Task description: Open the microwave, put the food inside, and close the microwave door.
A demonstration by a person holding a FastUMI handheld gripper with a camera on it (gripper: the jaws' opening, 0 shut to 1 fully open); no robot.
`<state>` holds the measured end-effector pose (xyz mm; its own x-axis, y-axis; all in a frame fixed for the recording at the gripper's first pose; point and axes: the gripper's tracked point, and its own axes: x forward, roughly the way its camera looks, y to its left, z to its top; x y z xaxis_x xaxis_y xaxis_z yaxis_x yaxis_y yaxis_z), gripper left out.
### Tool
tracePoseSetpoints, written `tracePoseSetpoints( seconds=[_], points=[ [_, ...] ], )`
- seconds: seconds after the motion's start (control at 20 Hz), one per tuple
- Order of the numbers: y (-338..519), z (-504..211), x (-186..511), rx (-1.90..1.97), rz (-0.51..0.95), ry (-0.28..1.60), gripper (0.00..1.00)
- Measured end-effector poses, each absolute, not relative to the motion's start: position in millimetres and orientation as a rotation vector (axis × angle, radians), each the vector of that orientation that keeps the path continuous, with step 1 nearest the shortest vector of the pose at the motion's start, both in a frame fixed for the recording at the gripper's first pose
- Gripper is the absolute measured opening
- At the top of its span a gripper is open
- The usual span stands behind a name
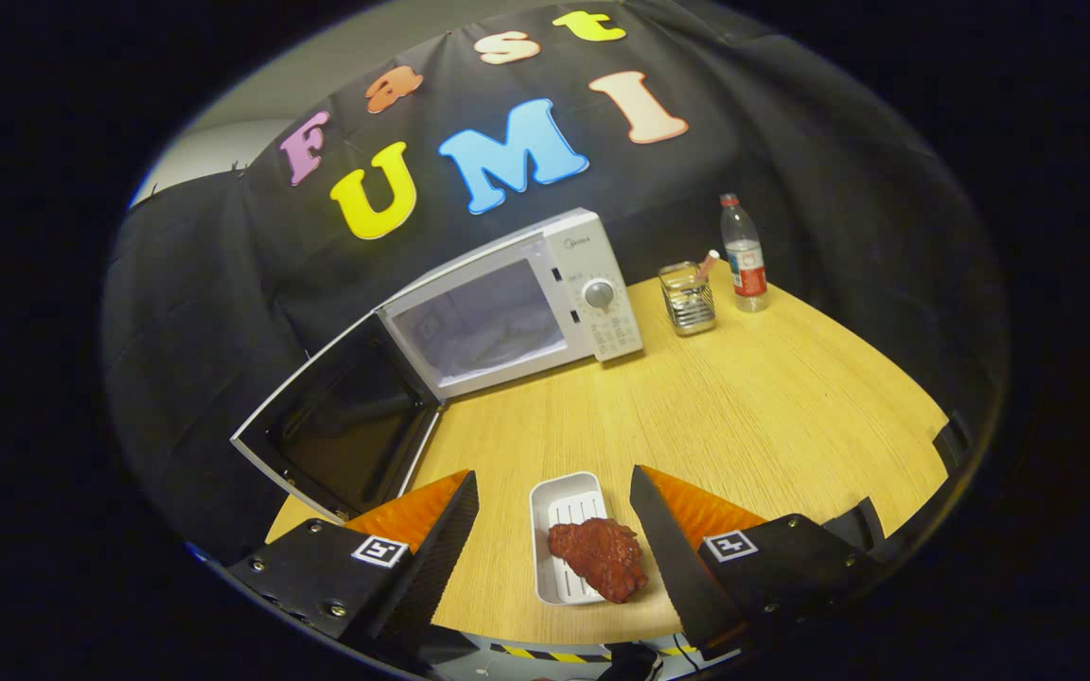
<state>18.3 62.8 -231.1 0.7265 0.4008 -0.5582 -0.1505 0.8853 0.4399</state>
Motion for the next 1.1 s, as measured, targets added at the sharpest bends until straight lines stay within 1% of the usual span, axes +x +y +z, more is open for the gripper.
tracePoseSetpoints(
  seconds=[0.4,0.45,0.5,0.55,0.6,0.65,0.7,0.75,0.8,0.85,0.9,0.95,1.0,1.05,1.1],
  points=[
    [54,-287,-17,0.542,0.265,0.885,0.96],
    [53,-290,-18,0.561,0.254,0.894,0.93],
    [52,-292,-21,0.582,0.248,0.907,0.87],
    [53,-295,-24,0.593,0.247,0.920,0.83],
    [52,-297,-24,0.596,0.242,0.925,0.83],
    [50,-300,-26,0.587,0.229,0.931,0.73],
    [50,-300,-27,0.590,0.228,0.932,0.66],
    [48,-302,-27,0.595,0.222,0.937,0.52],
    [50,-299,-26,0.617,0.231,0.933,0.47],
    [51,-300,-21,0.641,0.229,0.929,0.34],
    [51,-294,-26,0.662,0.237,0.936,0.24],
    [57,-299,-26,0.662,0.258,0.937,0.23],
    [52,-301,-20,0.685,0.243,0.916,0.23],
    [51,-286,-29,0.705,0.251,0.915,0.07],
    [54,-284,-29,0.698,0.251,0.917,0.06]
  ],
)
